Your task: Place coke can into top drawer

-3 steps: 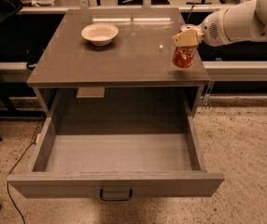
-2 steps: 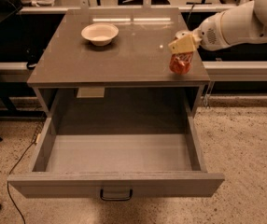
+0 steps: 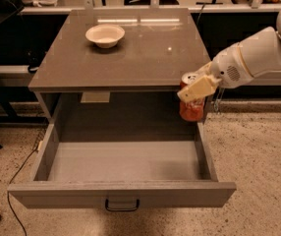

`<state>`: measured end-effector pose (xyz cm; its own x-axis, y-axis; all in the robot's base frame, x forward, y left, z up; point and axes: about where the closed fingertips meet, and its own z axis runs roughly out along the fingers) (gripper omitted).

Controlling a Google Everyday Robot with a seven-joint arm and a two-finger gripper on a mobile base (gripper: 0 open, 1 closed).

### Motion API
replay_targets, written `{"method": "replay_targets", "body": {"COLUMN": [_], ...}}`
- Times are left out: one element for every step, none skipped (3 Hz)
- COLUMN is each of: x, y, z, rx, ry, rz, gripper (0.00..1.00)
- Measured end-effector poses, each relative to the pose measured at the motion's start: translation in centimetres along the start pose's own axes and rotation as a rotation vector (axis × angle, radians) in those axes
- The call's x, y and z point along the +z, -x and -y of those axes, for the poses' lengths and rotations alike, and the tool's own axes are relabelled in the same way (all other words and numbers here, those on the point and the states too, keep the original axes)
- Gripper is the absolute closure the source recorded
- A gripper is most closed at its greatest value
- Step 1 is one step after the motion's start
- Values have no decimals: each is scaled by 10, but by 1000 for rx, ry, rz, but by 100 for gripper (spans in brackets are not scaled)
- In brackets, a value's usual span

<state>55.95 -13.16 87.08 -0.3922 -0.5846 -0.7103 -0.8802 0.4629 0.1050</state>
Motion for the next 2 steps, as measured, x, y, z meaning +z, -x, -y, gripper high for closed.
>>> {"method": "replay_targets", "body": {"x": [3, 19], "y": [-7, -5], "z": [-7, -16], "rx": [0, -17], "ry": [26, 30], "rz": [-21, -89], "gripper": [100, 100]}}
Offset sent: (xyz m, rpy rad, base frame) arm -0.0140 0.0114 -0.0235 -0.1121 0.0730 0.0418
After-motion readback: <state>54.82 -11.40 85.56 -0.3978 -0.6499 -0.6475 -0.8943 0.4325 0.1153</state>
